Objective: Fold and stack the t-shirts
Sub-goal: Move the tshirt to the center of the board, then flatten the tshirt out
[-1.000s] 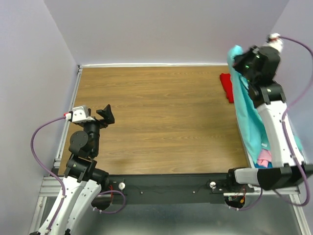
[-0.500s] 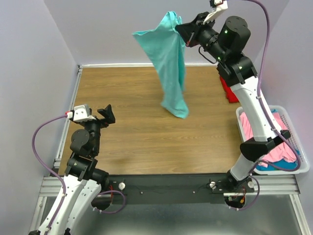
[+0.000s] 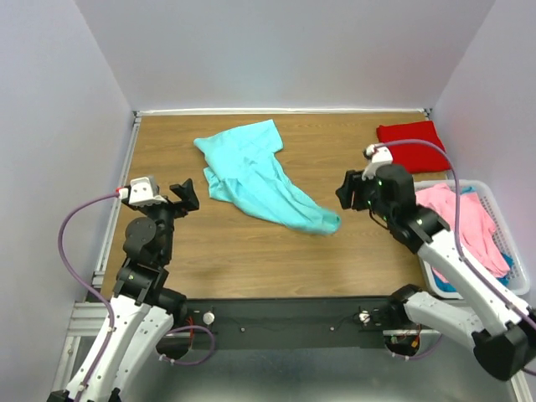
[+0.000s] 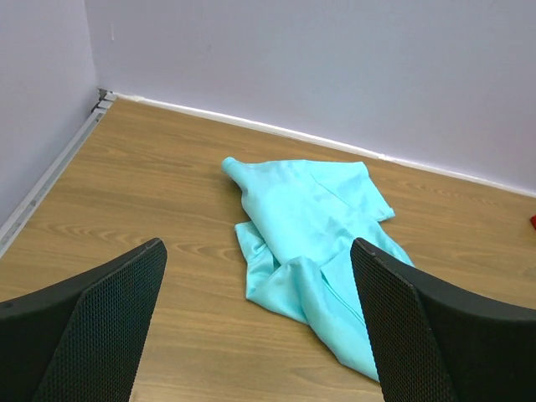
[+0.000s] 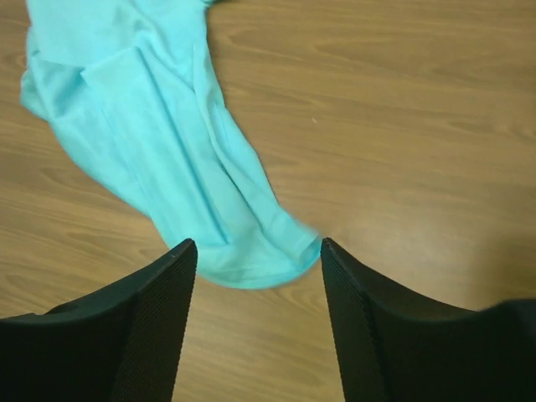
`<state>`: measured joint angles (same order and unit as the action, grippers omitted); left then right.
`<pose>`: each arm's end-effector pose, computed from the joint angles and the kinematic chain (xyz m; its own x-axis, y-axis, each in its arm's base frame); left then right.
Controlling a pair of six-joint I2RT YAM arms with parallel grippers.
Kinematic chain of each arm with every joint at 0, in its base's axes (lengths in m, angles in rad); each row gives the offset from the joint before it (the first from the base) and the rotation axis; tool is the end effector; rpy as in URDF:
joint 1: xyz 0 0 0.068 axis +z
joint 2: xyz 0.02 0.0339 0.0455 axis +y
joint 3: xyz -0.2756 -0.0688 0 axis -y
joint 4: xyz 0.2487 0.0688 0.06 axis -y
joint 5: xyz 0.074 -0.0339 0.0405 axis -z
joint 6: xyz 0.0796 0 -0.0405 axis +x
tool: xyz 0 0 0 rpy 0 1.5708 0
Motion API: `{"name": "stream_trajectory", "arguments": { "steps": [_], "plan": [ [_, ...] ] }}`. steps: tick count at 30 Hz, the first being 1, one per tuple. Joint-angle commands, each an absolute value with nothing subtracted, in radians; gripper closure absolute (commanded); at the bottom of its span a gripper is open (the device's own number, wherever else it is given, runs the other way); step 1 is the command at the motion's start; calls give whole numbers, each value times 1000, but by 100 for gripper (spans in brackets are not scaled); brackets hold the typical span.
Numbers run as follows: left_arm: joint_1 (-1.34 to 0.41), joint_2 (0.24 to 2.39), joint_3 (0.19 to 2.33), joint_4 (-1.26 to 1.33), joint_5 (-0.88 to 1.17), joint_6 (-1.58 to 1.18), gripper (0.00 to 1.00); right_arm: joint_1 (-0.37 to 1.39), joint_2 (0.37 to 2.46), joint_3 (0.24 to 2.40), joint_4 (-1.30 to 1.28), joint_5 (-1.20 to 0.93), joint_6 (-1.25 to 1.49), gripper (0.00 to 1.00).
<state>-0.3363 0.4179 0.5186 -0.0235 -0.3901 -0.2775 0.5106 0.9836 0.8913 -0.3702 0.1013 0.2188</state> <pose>0.1579 -0.0231 0.3214 0.0845 -0.2979 -0.9508 -0.0307 0.9530 -0.3013 0.2287 0.1189 0.3114 -0.4684 -0.0149 -0.8834 -0.3130 0.9378 0.1502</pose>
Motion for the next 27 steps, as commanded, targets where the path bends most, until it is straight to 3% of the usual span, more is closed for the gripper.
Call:
{"name": "stream_trajectory", "arguments": {
  "steps": [1, 5, 7, 12, 20, 27],
  "plan": [
    [-342, 440, 511, -5, -385, -279, 2, 511, 809, 821, -428, 258, 284, 28],
    [-341, 501, 520, 23, -367, -291, 2, 511, 873, 845, -442, 88, 267, 23],
    [-341, 520, 525, 20, -353, -298, 2, 511, 1002, 877, -439, 8, 252, 23],
    [-341, 558, 532, 2, -374, -316, 2, 520, 1300, 989, -344, -267, 244, 29],
    [-339, 566, 537, -21, -383, -310, 2, 541, 1684, 1103, -232, -198, 367, 30],
    [-339, 577, 538, -20, -373, -304, 2, 528, 1758, 1083, -230, -91, 390, 30]
  ]
}}
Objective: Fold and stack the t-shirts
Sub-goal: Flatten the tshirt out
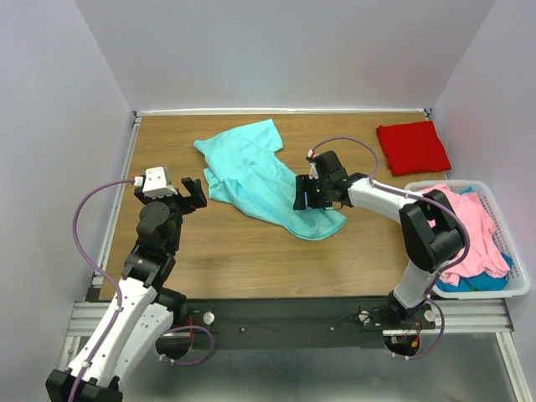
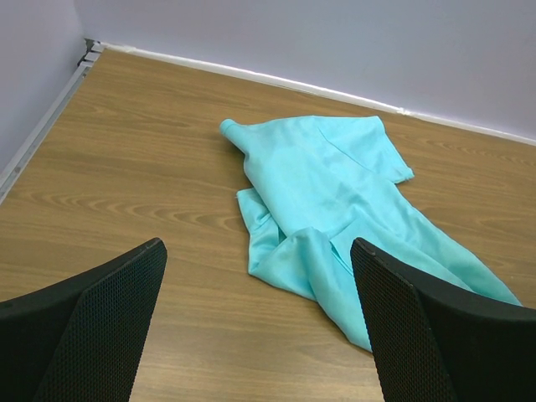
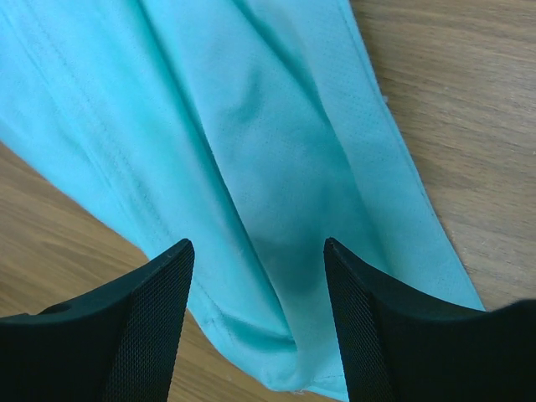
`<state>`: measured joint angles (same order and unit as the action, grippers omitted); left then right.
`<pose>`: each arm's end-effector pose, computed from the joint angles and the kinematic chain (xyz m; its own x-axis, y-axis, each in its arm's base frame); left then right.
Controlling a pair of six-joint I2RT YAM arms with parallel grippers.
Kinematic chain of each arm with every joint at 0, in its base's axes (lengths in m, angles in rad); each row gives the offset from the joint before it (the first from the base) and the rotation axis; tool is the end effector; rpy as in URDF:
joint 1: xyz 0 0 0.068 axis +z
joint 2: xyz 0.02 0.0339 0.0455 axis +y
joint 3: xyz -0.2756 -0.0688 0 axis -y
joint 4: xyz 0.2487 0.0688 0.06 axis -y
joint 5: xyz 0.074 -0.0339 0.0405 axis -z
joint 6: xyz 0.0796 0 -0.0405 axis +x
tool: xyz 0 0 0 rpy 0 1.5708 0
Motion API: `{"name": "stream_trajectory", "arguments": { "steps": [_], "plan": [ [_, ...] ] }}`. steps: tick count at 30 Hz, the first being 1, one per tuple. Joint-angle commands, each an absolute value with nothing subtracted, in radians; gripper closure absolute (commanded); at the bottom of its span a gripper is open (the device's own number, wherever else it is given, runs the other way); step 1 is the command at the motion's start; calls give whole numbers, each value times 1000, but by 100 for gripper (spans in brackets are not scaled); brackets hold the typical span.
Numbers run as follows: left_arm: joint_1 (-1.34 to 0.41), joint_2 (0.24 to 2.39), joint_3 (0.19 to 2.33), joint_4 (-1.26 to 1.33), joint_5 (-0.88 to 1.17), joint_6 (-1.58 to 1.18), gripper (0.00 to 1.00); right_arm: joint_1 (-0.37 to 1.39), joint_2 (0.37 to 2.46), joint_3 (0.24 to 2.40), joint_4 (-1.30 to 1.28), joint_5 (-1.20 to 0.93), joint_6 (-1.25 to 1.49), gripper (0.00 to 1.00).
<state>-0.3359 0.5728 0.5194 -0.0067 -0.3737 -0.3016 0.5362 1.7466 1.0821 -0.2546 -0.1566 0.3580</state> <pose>0.1869 -0.0345 0.3006 -0.0431 -0.2779 -0.9597 -0.0523 0.9599 -0.2756 0.3320 0.2117 0.1574 -0.8455 -0.0998 -0.5246 -0.3093 0.8924 0.3287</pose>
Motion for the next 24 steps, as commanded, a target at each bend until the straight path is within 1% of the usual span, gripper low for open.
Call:
{"name": "stream_trajectory", "arguments": {
  "steps": [1, 4, 8, 10, 11, 13, 14, 15, 16, 19, 20, 24],
  "plan": [
    [-337, 581, 537, -17, -370, -304, 2, 520, 1744, 1077, -232, -91, 388, 30],
    [-339, 620, 531, 23, -344, -311, 2, 512, 1712, 1052, -233, -83, 377, 29],
    [-339, 785, 607, 55, -262, -304, 2, 512, 1664, 1045, -233, -87, 365, 25],
    [-339, 941, 699, 57, -224, -296, 2, 512, 1666, 1057, -242, -104, 361, 24],
    [-339, 1056, 774, 54, -204, -290, 2, 512, 1657, 1055, -253, -130, 356, 25],
    [-339, 1181, 863, 12, -163, -290, 2, 512, 1638, 1033, -255, -150, 359, 25],
    [-339, 1301, 962, 2, -150, -288, 2, 512, 1625, 1022, -253, -155, 360, 25],
    [-339, 1362, 1012, -64, -120, -281, 3, 511, 1603, 1013, -253, -152, 360, 25],
    [-339, 1472, 1105, -90, -115, -279, 3, 512, 1595, 1002, -255, -129, 365, 25],
    [-339, 1627, 1239, -179, -104, -259, 4, 512, 1583, 993, -255, -114, 359, 25],
    [-337, 1719, 1315, -201, -101, -253, 4, 512, 1585, 988, -255, -112, 356, 25],
    [-330, 1913, 1466, -348, -110, -245, 5, 512, 1626, 991, -252, -150, 371, 25]
  ]
}}
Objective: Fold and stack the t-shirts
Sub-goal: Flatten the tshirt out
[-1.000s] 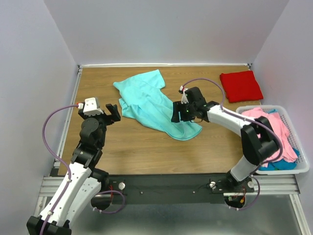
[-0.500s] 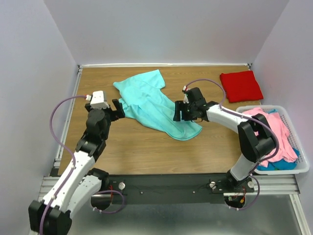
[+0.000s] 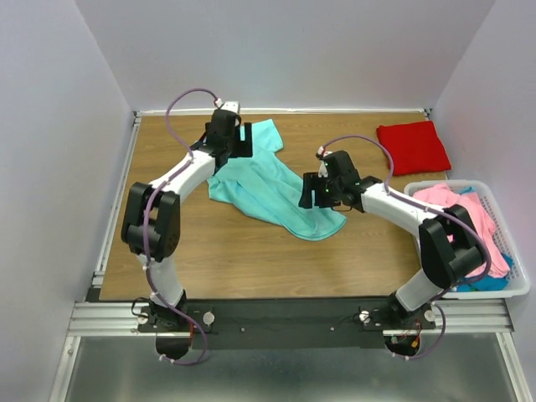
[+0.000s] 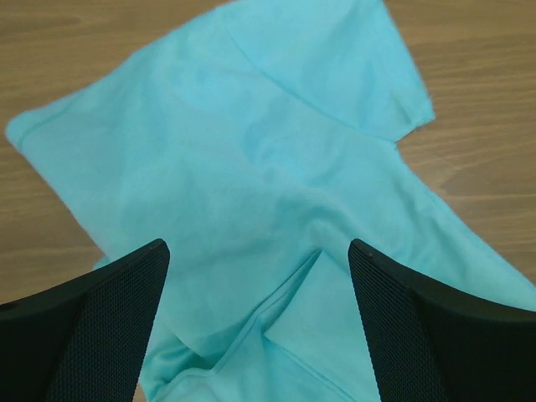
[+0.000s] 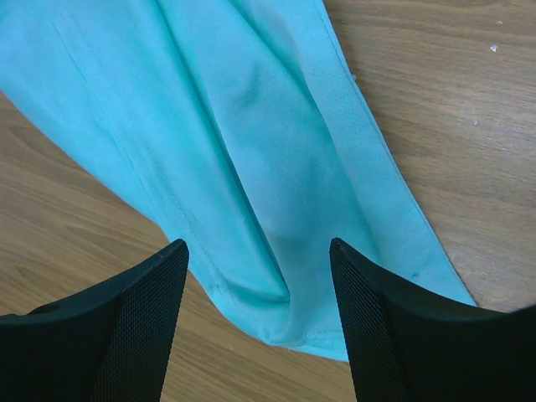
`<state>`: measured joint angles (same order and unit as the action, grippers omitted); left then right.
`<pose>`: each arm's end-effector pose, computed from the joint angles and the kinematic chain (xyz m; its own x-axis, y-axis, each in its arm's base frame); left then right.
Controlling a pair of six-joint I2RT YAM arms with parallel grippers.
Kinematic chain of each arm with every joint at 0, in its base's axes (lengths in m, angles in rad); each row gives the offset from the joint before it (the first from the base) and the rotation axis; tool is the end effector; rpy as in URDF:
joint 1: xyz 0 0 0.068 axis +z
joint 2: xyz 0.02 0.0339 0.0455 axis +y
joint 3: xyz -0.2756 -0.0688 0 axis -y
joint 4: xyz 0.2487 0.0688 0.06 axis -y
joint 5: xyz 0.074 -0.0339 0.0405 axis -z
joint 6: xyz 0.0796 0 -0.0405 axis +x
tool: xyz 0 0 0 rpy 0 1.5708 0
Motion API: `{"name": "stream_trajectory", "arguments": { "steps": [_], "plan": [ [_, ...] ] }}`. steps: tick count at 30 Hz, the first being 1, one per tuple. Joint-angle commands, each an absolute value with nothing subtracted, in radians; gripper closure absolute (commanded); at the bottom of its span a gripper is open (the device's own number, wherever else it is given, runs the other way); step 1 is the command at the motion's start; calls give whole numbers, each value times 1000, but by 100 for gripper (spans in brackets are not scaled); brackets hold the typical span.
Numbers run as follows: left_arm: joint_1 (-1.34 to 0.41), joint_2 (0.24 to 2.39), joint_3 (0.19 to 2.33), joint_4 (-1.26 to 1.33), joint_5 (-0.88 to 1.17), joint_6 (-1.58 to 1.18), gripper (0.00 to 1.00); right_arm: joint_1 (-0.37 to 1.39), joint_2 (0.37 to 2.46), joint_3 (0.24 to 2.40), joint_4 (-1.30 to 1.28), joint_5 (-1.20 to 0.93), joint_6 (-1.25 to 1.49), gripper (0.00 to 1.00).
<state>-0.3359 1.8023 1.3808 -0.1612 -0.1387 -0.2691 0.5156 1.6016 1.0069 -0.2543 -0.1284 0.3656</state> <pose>0.4401 -0.1420 0.2506 -0.5586 -0.0839 -0.8252 0.0715 0.9863 -0.1486 0.3161 0.1909 0.1845 -0.8110 -0.0521 -0.5827 -0.2920 0.8992 0.3260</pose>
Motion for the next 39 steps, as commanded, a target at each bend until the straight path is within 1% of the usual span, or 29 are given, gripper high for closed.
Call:
{"name": "stream_trajectory", "arguments": {
  "steps": [1, 2, 4, 8, 14, 17, 20, 22, 23, 25, 26, 30, 32, 35, 36, 39],
  "plan": [
    [-327, 1939, 1483, -369, -104, -253, 6, 512, 1635, 991, -252, -155, 373, 25],
    [-325, 1977, 1492, -400, -100, -265, 6, 511, 1641, 991, -252, -159, 374, 25],
    [-318, 1988, 1470, -408, -71, -276, 7, 512, 1651, 988, -252, -156, 374, 25],
    [-313, 1948, 1353, -397, -52, -296, 7, 512, 1667, 983, -252, -146, 359, 25],
    [-311, 1794, 1088, -402, -8, -334, 7, 508, 1693, 959, -255, -106, 341, 25],
    [-311, 1732, 1003, -413, 30, -359, 7, 489, 1695, 948, -256, -94, 339, 25],
    [-311, 1605, 863, -443, 70, -383, 7, 459, 1697, 931, -264, -87, 342, 25],
    [-311, 1534, 806, -459, 117, -399, 7, 436, 1704, 923, -268, -95, 347, 25],
    [-311, 1457, 781, -469, 124, -417, 7, 420, 1713, 920, -275, -104, 348, 25],
    [-313, 1367, 718, -503, 140, -442, 7, 408, 1717, 916, -281, -110, 348, 25],
    [-313, 1276, 688, -518, 147, -452, 7, 408, 1709, 916, -288, -115, 345, 25],
    [-314, 1097, 655, -592, 201, -523, 7, 408, 1662, 925, -296, -141, 315, 25],
    [-313, 1049, 663, -601, 199, -541, 7, 408, 1640, 946, -298, -156, 285, 25],
    [-310, 999, 735, -586, 70, -552, 7, 407, 1600, 972, -310, -163, 270, 26],
    [-304, 1008, 786, -562, -45, -548, 7, 408, 1591, 988, -316, -157, 268, 26],
    [-278, 1107, 891, -470, -200, -476, 8, 407, 1566, 1014, -336, -121, 271, 26]
  ]
}}
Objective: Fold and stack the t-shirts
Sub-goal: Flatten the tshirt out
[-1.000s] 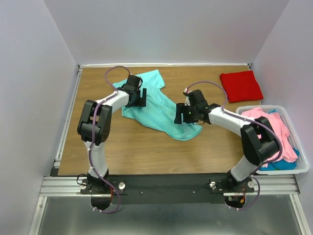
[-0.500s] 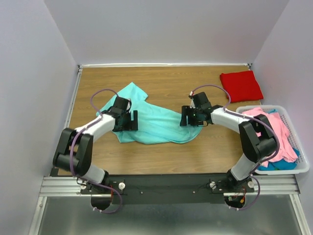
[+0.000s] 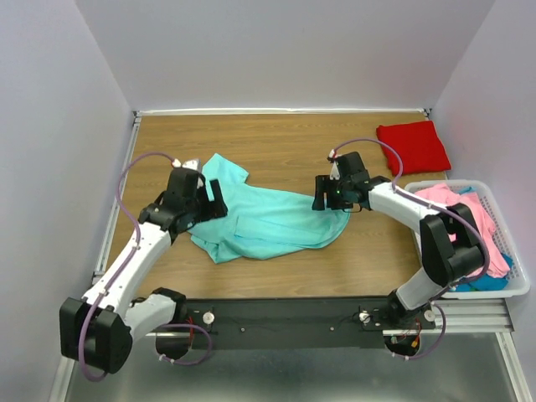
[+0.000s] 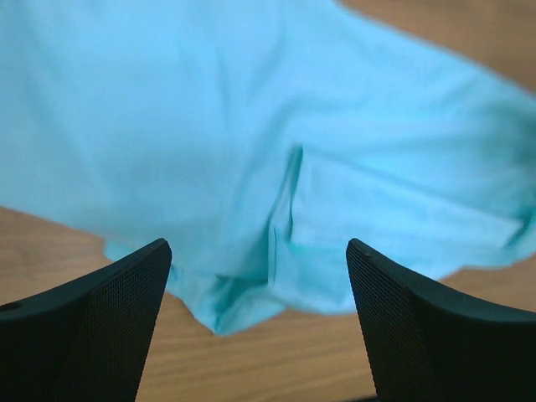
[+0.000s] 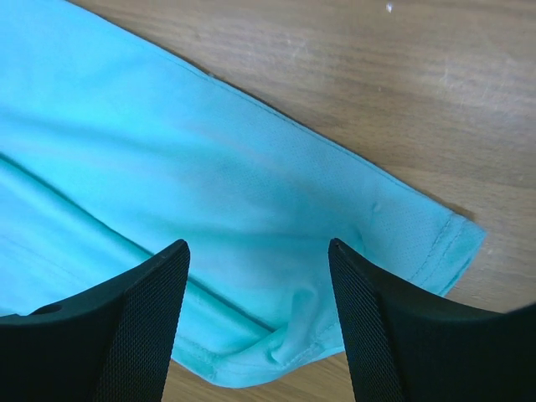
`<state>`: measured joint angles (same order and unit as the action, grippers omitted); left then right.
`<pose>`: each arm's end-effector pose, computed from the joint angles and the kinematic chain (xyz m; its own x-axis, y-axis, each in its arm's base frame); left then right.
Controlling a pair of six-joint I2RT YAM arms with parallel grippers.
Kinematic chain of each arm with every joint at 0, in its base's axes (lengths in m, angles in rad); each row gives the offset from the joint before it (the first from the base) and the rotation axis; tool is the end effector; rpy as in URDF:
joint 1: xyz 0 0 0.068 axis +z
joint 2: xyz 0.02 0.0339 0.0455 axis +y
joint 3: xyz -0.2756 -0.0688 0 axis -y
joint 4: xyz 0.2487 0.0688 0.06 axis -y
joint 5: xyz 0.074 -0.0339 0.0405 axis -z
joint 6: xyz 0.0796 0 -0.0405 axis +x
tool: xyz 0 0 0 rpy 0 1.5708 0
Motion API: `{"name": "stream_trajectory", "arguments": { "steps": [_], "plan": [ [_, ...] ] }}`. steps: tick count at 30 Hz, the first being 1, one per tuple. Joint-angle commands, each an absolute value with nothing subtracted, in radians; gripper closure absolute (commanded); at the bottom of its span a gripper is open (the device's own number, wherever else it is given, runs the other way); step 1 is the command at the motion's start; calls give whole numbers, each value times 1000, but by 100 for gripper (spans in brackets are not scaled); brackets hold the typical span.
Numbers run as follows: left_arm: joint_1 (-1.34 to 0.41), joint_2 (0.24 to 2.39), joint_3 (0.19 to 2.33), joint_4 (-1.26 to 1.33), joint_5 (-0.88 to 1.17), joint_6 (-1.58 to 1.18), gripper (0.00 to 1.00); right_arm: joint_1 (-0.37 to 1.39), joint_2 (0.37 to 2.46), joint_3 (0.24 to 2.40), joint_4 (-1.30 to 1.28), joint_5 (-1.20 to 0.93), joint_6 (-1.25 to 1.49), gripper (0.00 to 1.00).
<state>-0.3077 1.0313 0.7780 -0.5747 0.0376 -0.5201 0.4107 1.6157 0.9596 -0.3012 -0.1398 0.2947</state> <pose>0.2260 -0.0750 0.2326 -0.7716 -0.2759 -0.5732 -0.0652 0.9306 -0.3602 0.3202 0.1515 0.1597 -0.8535 -0.0580 -0.5178 -0.2310 0.9329 0.2762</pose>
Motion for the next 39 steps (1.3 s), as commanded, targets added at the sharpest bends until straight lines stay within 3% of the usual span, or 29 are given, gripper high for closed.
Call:
{"name": "stream_trajectory", "arguments": {
  "steps": [1, 7, 15, 20, 34, 39],
  "plan": [
    [-269, 1145, 923, -447, -222, -453, 8, 408, 1565, 1019, -344, -112, 272, 26],
    [-230, 1472, 1161, -255, -236, -273, 13, 407, 1532, 1002, -373, -112, 265, 28],
    [-132, 1808, 1342, -121, -123, -198, 35, 408, 1508, 943, -371, -190, 268, 30],
    [-121, 1968, 1443, -144, -92, -138, 35, 408, 1514, 936, -371, -204, 262, 30],
    [-121, 2163, 1584, -189, -103, -124, 39, 408, 1546, 933, -371, -222, 253, 30],
    [-121, 2223, 1641, -259, -86, -132, 58, 408, 1549, 930, -371, -218, 253, 30]
  ]
}}
